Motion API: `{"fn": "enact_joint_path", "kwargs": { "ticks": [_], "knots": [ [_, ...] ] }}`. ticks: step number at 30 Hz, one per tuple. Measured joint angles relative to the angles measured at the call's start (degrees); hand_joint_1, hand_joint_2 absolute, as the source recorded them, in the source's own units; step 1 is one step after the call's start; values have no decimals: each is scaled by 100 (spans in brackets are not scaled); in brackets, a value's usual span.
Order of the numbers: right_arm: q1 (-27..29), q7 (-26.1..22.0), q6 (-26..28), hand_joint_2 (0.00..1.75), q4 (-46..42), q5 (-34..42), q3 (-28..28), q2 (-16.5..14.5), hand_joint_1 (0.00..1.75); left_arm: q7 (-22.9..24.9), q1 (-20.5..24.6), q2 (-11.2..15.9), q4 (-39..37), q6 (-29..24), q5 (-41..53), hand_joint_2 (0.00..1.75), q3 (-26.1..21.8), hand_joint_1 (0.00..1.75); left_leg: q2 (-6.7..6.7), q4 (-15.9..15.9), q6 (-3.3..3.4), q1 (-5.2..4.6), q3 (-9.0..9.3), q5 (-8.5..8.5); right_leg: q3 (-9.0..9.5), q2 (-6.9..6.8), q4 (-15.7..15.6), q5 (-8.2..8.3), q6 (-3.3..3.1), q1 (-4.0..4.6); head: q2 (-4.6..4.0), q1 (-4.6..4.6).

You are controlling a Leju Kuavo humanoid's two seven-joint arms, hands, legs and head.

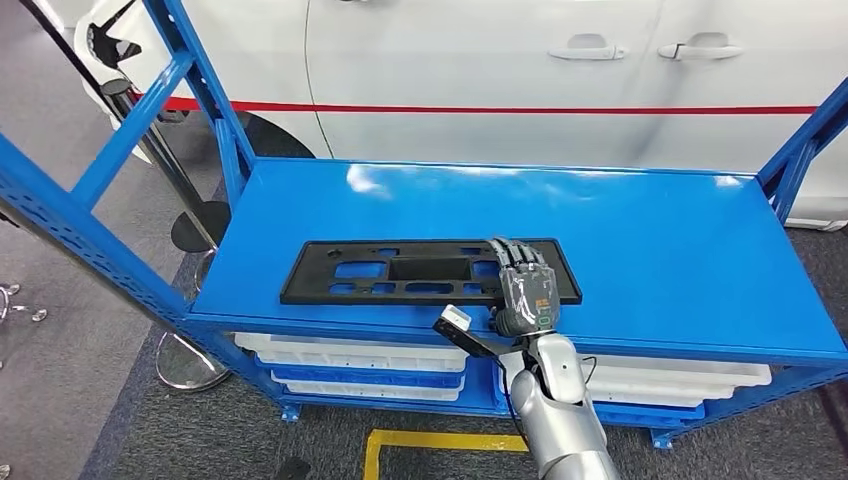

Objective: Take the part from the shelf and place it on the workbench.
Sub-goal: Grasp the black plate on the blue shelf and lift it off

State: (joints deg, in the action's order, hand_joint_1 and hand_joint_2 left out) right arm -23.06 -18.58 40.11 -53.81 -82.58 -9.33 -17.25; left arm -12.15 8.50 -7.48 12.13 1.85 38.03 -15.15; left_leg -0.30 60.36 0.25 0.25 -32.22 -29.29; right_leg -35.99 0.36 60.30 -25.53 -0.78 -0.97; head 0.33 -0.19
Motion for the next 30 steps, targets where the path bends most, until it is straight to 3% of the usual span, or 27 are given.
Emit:
{"fn": "enact_joint_path", "kwargs": {
  "ticks": [3, 5, 6, 7, 9, 10, 12, 15, 17, 19, 20, 21, 23, 25, 27, 30],
  "knots": [
    [1, 0, 0, 175, 2, -5, 0, 1, 175, -7, 8, -2, 0, -2, -2, 0, -22, 0, 2, 967, -61, 19, -486, -447, 20, -17, -12, -23, -61, 9, 0, -1],
    [7, 0, 0, 175, 5, -5, 0, 2, 175, -7, -3, -4, 0, -2, -2, 0, -28, 0, 2, 1446, -65, 25, -791, -518, 27, -15, -9, -37, -78, 28, 0, 0],
    [8, 0, 0, 175, 7, -4, 0, 2, 175, -8, -6, -5, 0, -2, -2, 0, -32, 0, 2, 1384, -51, 26, -805, -387, 38, -9, -9, -46, -80, 34, 0, 0],
    [7, -1, 0, 175, 7, -3, 0, 2, 175, -13, -5, -6, 0, -5, -2, 0, -35, 0, 2, 1117, -27, 24, -716, -168, 58, -3, -9, -58, -79, 38, 0, 0],
    [2, -5, 0, 175, 7, 1, -1, 2, 175, -34, 8, -6, 0, -21, -2, 0, -51, 0, 1, 360, 39, 2, -417, 250, 97, 6, -13, -83, -62, 45, 0, 0],
    [-3, -11, 0, 175, 6, 4, -1, 2, 175, -50, 20, -6, 0, -33, -4, 0, -61, 0, 1, 85, 70, -16, -303, 347, 101, 8, -15, -90, -43, 48, 0, 0],
    [-11, -36, 0, 175, 3, 23, -2, 3, 175, -82, 39, -6, 0, -54, -12, 0, -77, 0, -4, -105, 104, -54, -227, 351, 92, 6, -28, -85, 11, 48, 0, -1],
    [-19, -121, 0, 175, -22, 72, -2, 6, 175, -126, 55, -9, 0, -69, -28, 0, -98, 0, 0, -236, 170, -38, -163, 400, 67, -9, 50, -150, 99, 41, 0, 1],
    [-31, -234, 0, 175, -66, 157, -17, 9, 175, -162, 77, -13, 0, -80, -38, 0, -118, 0, 7, -311, 222, -18, -114, 430, -160, -18, 535, -418, 129, 43, 0, 3],
    [-33, -435, 0, 175, -146, 286, -83, 9, 175, -198, 94, -14, 0, -104, -39, 0, -145, 0, 5, -313, 257, -24, -104, 418, -525, -18, 1221, -705, 150, 36, 0, 3],
    [-23, -582, 0, 175, -221, 356, -140, 7, 175, -216, 95, -15, 0, -127, -36, 0, -160, 0, 3, -302, 261, -25, -100, 406, -648, -19, 1423, -733, 162, 27, 0, 4],
    [-13, -753, 0, 175, -330, 428, -201, 1, 175, -239, 93, -15, 0, -156, -27, 0, -173, 0, -1, -283, 260, -21, -98, 388, -680, -21, 1435, -656, 173, 15, 0, 4],
    [-17, -1092, 0, 175, -650, 568, -314, -30, 175, -292, 91, -15, 0, -218, 1, 0, -191, 0, -10, -207, 230, -9, -93, 325, -458, -26, 902, -263, 193, -15, 0, 4],
    [-67, -1277, 0, 175, -962, 666, -375, -80, 175, -351, 99, -16, 0, -261, 20, 87, -207, 0, -12, -97, 168, -25, -118, 239, -182, -28, 307, -23, 184, -23, 0, 2],
    [-85, -1377, 0, 175, -1295, 735, -395, -122, 175, -476, 110, -19, 0, -309, 4, 175, -227, 0, -11, -35, 114, -43, -148, 194, -116, -24, 138, -39, 139, -2, 0, 0],
    [-56, -1556, 0, 175, -1953, 810, -384, -167, 175, -781, 112, -23, 0, -452, -56, 175, -282, 0, -6, 29, 52, -20, -169, 126, -99, -24, 101, -42, 39, -6, 0, 0]
  ]
}}
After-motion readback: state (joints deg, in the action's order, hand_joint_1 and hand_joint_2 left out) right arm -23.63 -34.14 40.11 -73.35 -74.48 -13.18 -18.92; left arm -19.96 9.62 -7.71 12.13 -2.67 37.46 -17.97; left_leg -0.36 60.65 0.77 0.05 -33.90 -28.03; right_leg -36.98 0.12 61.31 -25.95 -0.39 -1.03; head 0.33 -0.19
